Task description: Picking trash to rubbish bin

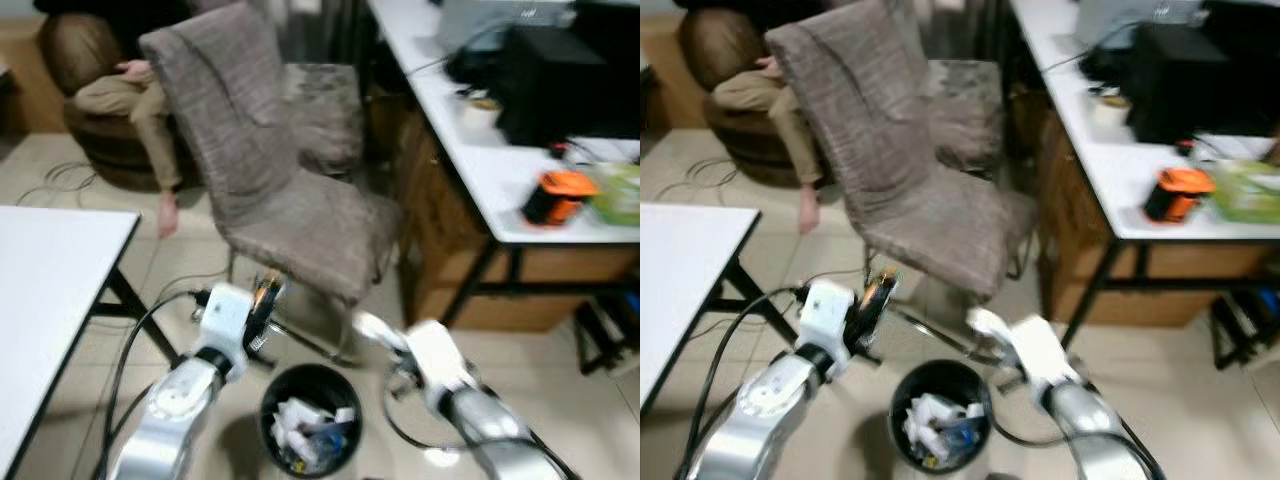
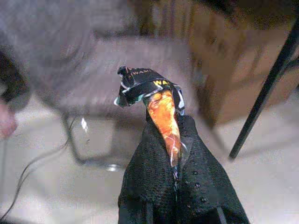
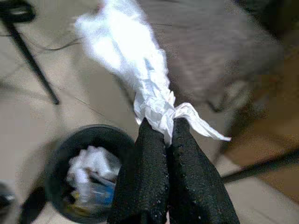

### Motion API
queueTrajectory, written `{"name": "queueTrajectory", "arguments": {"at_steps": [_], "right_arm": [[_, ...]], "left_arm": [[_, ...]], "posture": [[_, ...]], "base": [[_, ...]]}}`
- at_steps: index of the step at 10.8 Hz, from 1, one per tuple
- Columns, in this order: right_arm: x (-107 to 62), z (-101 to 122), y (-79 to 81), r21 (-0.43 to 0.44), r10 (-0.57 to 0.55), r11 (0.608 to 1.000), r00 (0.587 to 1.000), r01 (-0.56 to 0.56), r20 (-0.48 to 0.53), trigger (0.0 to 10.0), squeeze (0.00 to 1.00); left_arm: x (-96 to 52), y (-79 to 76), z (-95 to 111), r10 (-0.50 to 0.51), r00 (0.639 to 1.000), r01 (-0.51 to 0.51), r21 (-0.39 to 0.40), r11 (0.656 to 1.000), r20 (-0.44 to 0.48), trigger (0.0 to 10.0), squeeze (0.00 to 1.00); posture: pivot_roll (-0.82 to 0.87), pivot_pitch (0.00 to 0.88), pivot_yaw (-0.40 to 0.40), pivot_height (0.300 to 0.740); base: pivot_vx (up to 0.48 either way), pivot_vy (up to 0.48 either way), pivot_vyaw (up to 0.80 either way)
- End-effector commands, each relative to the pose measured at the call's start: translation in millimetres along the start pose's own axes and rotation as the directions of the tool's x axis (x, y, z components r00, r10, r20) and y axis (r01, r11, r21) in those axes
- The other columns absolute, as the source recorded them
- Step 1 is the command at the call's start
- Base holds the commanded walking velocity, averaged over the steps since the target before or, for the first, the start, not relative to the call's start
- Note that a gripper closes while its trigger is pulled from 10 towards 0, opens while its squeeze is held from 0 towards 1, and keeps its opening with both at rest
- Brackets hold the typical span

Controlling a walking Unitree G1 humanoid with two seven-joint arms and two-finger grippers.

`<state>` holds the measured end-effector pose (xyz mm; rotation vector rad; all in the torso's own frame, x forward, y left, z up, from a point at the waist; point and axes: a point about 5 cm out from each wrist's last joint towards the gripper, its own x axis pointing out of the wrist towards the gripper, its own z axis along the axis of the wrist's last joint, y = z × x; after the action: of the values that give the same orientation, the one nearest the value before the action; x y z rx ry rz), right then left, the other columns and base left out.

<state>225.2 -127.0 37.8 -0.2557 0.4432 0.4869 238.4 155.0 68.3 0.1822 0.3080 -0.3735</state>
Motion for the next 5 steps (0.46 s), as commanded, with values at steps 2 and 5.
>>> {"name": "queueTrajectory", "arguments": {"at_steps": [2, 5], "right_arm": [[9.4, -15, 3.5, -0.01, 0.052, 0.999, 0.997, -0.053, -0.063, 10.0, 0.0], [44.8, -29, 11.2, -0.047, 0.12, 0.991, 0.98, -0.129, -0.161, 10.0, 0.0]], "left_arm": [[-3.5, -4.8, -8, -0.037, 0.998, 0.037, 0.018, 0.999, -0.043, 10.0, 0.0], [-9.6, 2.7, -9, -0.064, 0.997, 0.066, 0.037, 0.997, -0.043, 10.0, 0.0]], "posture": [[-0.05, 0.087, -0.014, 0.74], [-0.02, 0.107, -0.016, 0.74]], "base": [[0.0, 0.0, 0.0], [0.0, 0.0, 0.0]]}}
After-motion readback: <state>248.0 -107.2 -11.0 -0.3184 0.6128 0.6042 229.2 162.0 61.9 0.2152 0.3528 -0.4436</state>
